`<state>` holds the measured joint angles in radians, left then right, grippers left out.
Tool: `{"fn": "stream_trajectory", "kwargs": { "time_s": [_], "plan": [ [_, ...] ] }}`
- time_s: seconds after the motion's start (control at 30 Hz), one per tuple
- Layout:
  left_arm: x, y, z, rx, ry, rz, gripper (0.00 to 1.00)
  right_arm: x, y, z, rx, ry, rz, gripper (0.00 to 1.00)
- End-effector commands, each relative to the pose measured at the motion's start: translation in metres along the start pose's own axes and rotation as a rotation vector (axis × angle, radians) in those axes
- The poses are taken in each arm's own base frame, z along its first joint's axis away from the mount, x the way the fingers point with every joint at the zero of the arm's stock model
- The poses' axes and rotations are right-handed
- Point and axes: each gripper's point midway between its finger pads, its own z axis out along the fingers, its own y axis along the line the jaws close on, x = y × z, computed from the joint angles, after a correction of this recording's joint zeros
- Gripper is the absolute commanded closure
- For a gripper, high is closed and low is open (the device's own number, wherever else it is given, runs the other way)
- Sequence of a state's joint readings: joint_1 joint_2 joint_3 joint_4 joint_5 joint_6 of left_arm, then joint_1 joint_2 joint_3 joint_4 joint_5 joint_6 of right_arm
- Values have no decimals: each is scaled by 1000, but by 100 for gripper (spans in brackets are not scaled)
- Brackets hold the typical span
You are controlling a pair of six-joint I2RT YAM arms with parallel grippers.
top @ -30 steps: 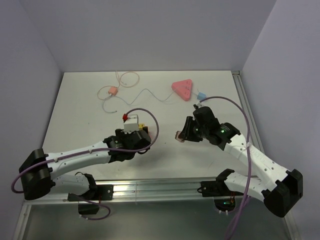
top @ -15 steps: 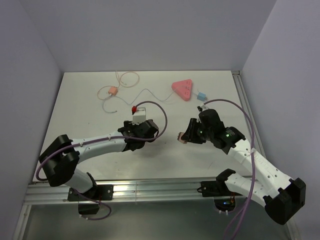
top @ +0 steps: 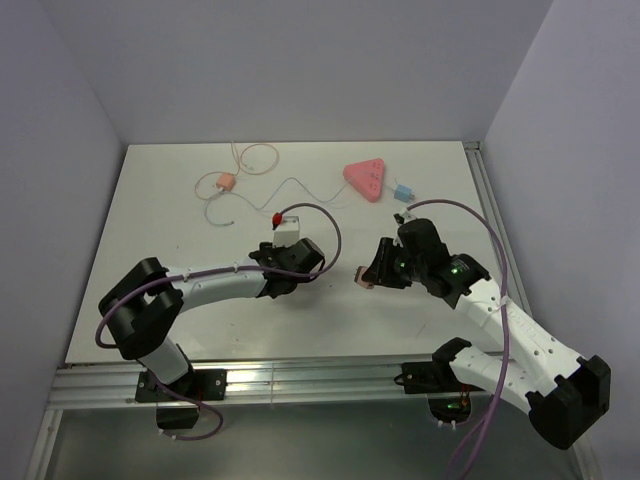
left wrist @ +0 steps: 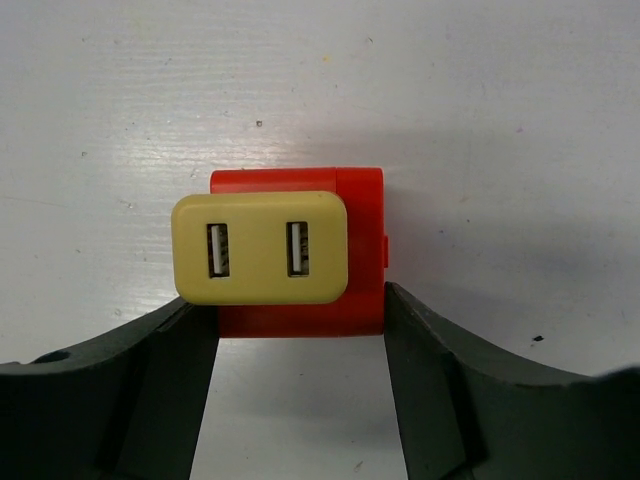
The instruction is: Insert the plug
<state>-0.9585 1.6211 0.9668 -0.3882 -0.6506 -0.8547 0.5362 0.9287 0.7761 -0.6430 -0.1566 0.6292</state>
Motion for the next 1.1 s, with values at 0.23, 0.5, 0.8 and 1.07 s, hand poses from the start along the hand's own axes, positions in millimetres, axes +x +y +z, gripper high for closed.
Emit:
{"fn": "stream_trajectory", "kwargs": {
  "time_s": [0.23,0.5,0.8,1.07],
  "plan": [
    [-13,2,7,7,-28,-55,75,-4,1,3,-20,-11,-16,100],
    [-15,-17,-23,268,-26,-71,100,5,9,-2,-62,55,-67,100],
    [-1,-31,-111,819,-82,-158,100,47,52,-21,-367,278,-69,100],
    [24,-23,-115,907,-63,-240,100,66,70,-22,-494,386,11,100]
  ]
}}
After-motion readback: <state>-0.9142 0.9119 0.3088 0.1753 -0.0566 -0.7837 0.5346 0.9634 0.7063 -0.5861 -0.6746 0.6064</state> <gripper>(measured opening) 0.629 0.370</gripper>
